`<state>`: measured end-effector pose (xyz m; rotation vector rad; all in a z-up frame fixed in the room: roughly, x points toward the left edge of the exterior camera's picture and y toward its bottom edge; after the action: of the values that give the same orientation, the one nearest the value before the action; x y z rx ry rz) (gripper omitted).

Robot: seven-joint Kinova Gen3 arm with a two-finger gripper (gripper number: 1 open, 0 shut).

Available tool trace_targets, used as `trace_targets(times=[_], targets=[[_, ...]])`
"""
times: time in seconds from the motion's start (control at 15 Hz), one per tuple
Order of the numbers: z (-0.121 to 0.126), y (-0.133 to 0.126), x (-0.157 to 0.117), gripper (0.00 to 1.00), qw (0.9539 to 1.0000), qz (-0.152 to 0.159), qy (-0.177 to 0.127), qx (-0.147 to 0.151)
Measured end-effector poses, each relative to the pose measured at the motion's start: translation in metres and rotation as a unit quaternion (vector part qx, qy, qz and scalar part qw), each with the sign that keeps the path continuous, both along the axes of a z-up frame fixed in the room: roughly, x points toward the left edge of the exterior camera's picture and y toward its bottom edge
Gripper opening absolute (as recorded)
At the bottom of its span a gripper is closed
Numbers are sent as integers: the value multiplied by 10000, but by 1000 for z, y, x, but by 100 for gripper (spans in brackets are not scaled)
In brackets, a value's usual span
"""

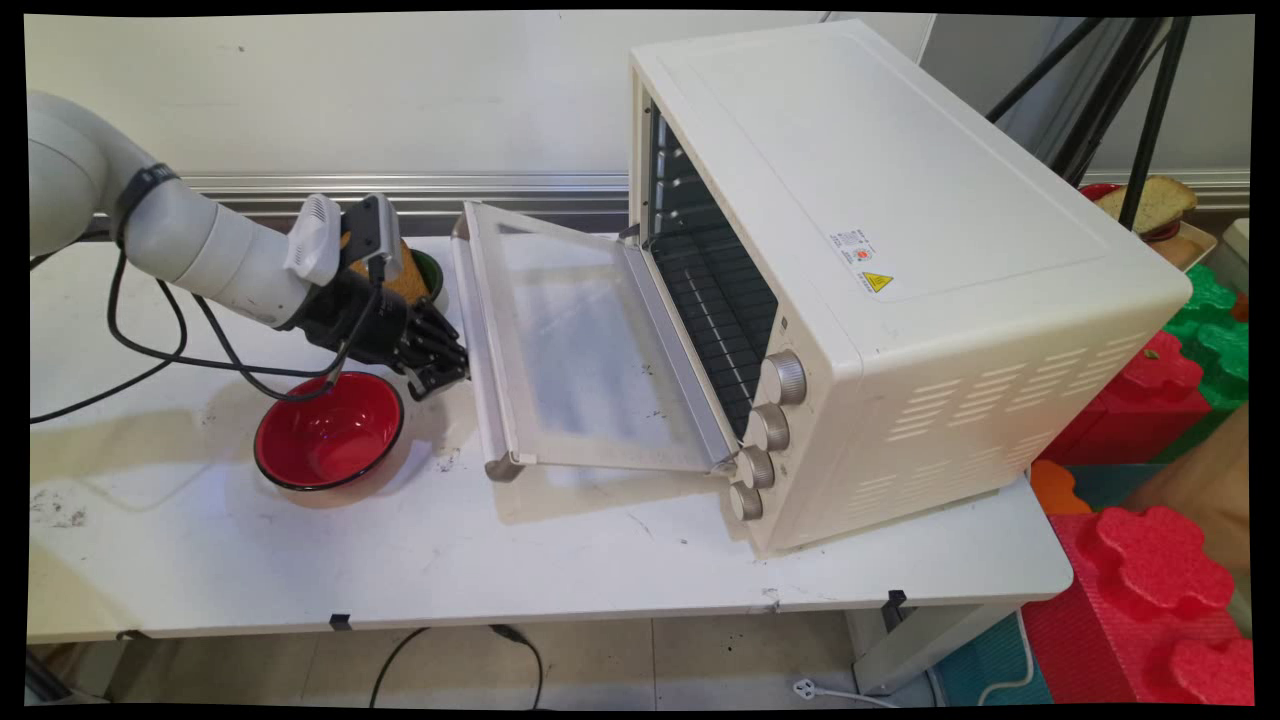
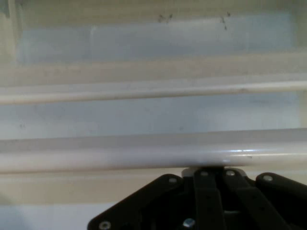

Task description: Close the oven

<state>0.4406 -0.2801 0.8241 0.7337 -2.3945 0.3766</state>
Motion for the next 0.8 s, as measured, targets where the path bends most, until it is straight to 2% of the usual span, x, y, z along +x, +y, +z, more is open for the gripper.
trace_targets(times=[0.4, 0.8], targets=[[22, 2, -1, 0, 9994, -48, 189, -280], [56, -6, -12, 0, 9970, -102, 400, -652]])
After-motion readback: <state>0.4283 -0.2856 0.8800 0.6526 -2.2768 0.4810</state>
